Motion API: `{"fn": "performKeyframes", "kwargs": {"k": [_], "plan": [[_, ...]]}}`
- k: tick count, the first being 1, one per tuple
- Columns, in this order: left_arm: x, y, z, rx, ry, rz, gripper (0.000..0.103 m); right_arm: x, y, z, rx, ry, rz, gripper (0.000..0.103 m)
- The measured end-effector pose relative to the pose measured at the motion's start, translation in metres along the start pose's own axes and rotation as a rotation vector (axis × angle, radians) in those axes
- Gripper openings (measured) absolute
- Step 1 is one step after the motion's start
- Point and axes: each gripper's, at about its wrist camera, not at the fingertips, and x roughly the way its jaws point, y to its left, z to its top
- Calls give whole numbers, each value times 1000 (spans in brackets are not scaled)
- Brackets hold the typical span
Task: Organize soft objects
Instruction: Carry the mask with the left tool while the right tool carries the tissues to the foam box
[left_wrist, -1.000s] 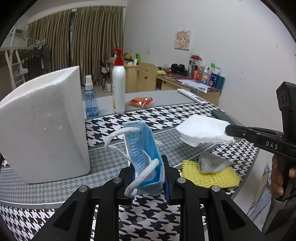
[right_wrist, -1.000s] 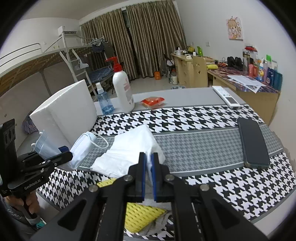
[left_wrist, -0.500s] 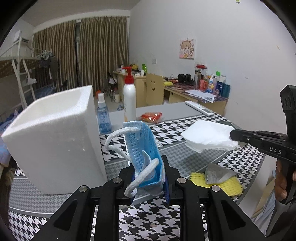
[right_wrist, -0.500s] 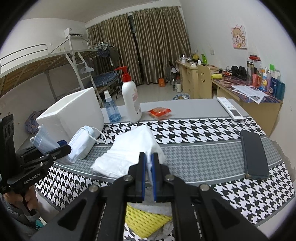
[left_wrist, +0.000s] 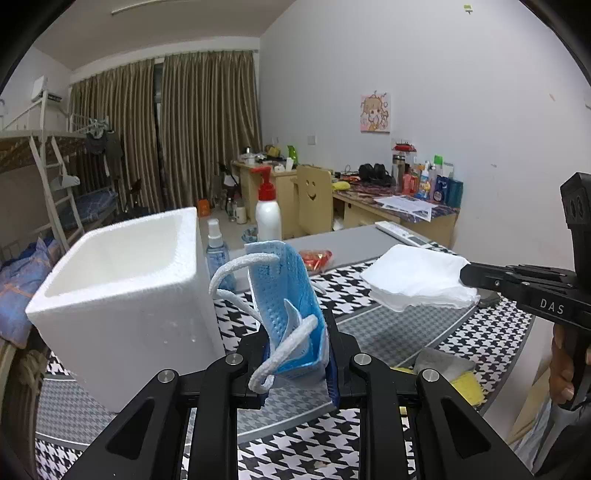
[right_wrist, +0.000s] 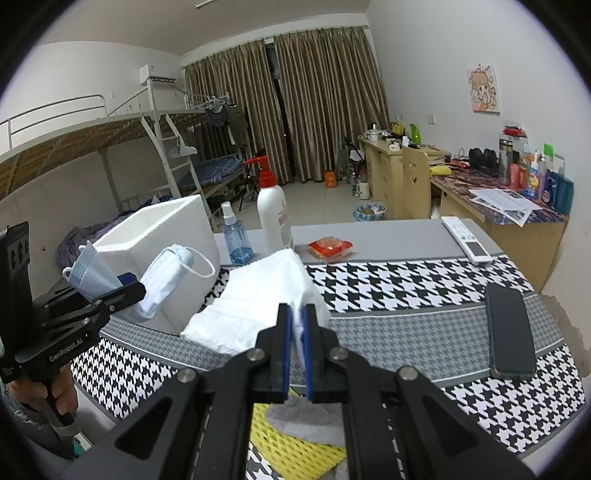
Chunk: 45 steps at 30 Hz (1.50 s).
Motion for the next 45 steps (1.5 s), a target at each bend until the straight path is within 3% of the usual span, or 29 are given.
{"fn": "performKeyframes", "kwargs": {"k": [29, 45], "plan": [[-26, 7, 37, 41, -124, 85, 25, -15, 28, 34, -42, -120, 57, 9], [-34, 26, 49, 17, -181, 142, 25, -7, 45, 52, -69, -157, 101, 9]]}}
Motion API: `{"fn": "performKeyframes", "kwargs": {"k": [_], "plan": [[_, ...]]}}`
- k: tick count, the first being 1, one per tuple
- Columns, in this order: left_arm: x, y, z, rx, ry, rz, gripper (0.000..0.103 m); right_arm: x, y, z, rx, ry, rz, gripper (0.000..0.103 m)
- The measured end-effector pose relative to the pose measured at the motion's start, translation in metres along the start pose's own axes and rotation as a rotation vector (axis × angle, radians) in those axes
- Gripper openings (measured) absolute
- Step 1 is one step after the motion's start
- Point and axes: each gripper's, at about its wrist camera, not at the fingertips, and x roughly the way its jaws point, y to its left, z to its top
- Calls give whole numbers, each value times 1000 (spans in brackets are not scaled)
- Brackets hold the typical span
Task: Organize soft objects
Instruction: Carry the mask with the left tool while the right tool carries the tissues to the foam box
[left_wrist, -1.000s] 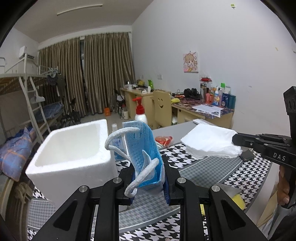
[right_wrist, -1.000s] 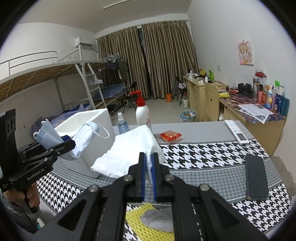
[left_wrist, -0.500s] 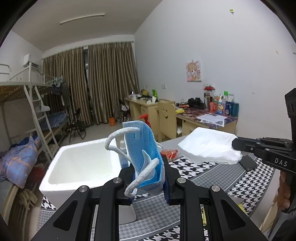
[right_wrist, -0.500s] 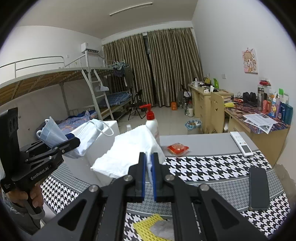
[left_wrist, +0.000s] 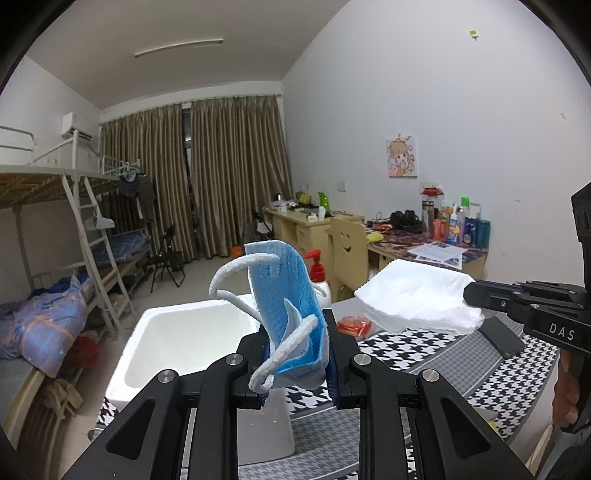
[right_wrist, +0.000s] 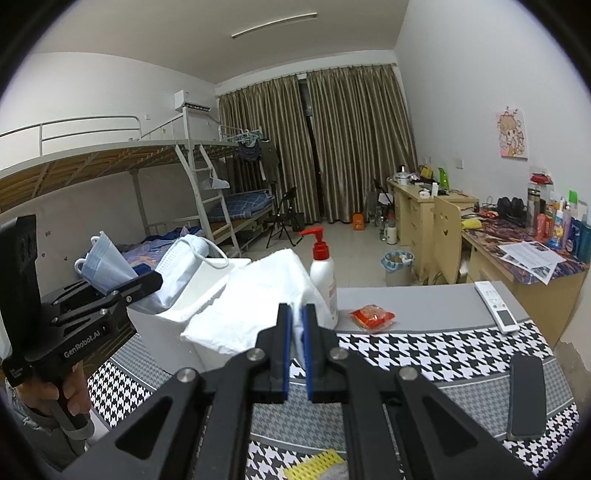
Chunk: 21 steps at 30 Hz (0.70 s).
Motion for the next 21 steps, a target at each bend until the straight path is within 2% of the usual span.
{"fn": "performKeyframes", "kwargs": {"k": [21], "plan": [[0, 33, 10, -46, -21, 93, 25, 32, 23, 19, -27, 19, 95, 9]]}}
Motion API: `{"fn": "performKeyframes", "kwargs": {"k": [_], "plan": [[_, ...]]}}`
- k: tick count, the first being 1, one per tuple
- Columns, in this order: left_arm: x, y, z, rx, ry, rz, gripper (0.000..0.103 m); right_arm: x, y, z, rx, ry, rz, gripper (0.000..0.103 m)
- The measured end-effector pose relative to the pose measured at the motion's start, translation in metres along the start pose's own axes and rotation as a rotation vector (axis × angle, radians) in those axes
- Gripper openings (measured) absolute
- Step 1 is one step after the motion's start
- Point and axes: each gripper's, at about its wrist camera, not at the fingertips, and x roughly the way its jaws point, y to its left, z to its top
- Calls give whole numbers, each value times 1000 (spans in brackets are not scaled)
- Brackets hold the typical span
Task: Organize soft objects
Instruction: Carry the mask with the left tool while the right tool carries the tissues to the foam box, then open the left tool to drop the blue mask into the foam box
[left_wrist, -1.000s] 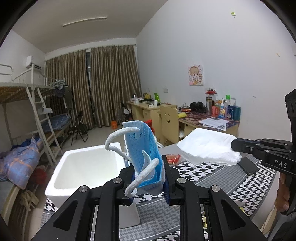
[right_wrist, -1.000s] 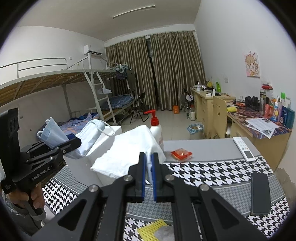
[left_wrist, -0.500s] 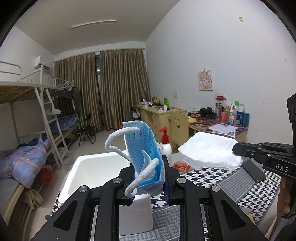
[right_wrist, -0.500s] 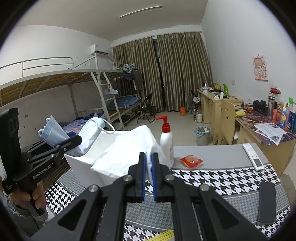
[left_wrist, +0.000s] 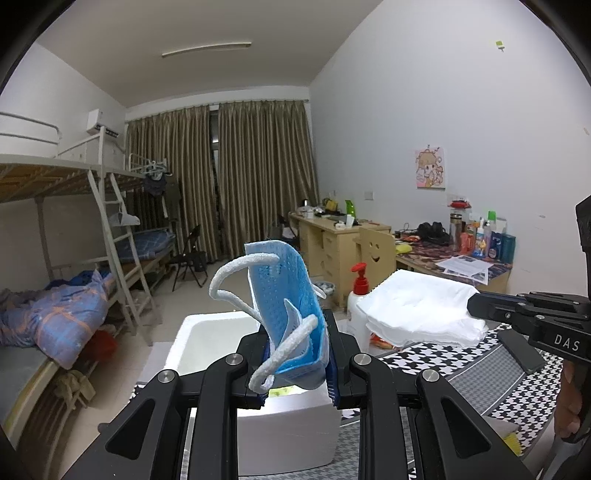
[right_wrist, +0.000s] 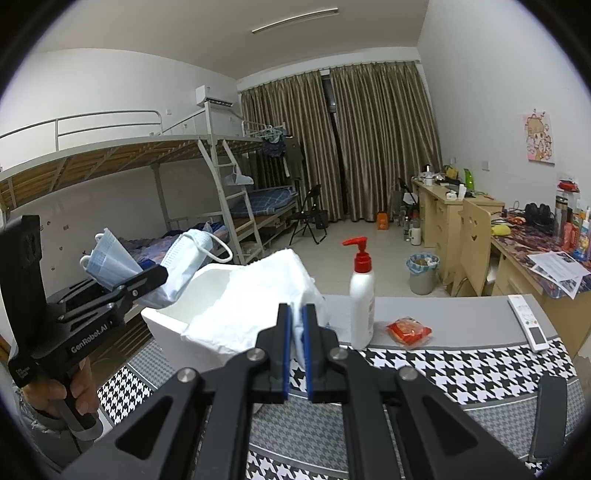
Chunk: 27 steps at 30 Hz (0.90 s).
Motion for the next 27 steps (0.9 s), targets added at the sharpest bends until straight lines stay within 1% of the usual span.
{"fn": "performKeyframes", "kwargs": {"k": [9, 11, 16, 19, 22, 27], "plan": [[4, 10, -1, -35, 19, 35, 25, 18, 8, 5, 0, 24, 41, 9], [6, 14, -1, -43, 22, 47, 25, 19, 9, 7, -2, 25, 40, 9], [9, 21, -4, -52, 22, 118, 25, 27, 21, 10, -20, 33, 44, 9], [14, 24, -5, -60, 35, 154, 25, 31, 25, 10, -23, 37, 40, 9], [17, 24, -5, -45, 33, 200, 25, 32, 27, 11, -24, 40, 48, 9], [25, 26, -5, -38, 36, 201, 25, 34, 32, 13, -28, 42, 60, 9]]}}
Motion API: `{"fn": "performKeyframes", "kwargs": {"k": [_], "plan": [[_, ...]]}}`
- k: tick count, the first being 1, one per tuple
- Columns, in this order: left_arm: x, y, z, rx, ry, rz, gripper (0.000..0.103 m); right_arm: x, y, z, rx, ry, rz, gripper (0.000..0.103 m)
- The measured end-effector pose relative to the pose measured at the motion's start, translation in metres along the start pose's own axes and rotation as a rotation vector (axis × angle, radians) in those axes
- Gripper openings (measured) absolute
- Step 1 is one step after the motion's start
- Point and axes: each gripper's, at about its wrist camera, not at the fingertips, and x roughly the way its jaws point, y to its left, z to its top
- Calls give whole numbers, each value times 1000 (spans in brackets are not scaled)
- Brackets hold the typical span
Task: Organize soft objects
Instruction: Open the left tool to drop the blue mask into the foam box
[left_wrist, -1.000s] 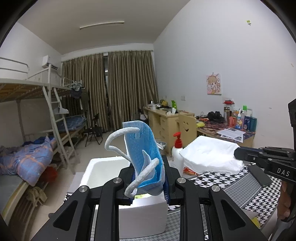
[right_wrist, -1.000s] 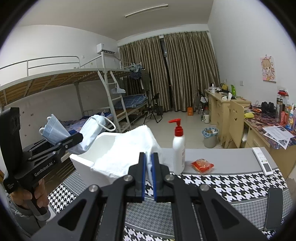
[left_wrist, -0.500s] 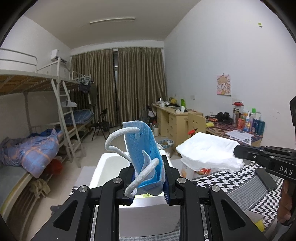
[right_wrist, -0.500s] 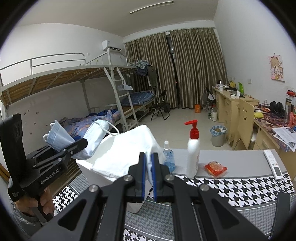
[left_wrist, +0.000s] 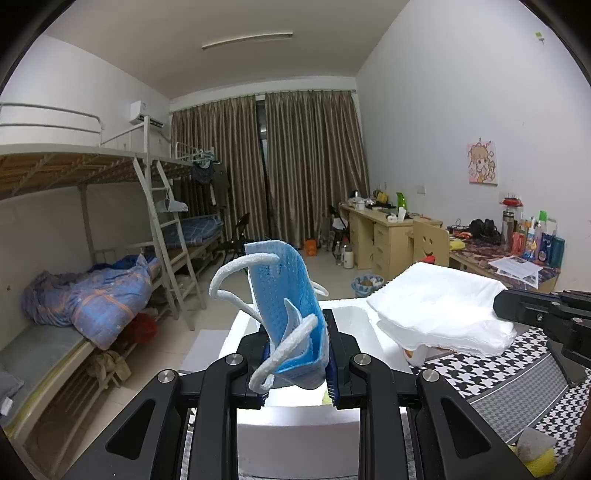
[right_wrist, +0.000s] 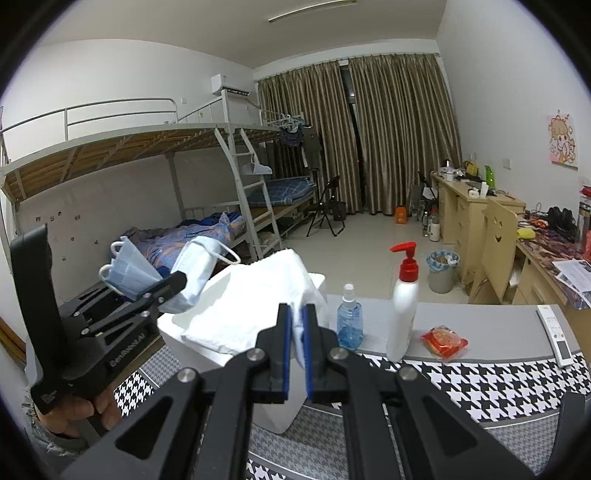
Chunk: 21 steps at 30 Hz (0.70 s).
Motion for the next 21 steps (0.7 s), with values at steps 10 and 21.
{"fn": "performKeyframes", "kwargs": {"k": [10, 21], "plan": [[23, 8, 1, -15, 55, -19, 25, 3, 6, 7, -1, 4, 1, 9], [42, 11, 4, -28, 108, -42, 25, 11, 10, 10, -11, 15, -8, 9]]}}
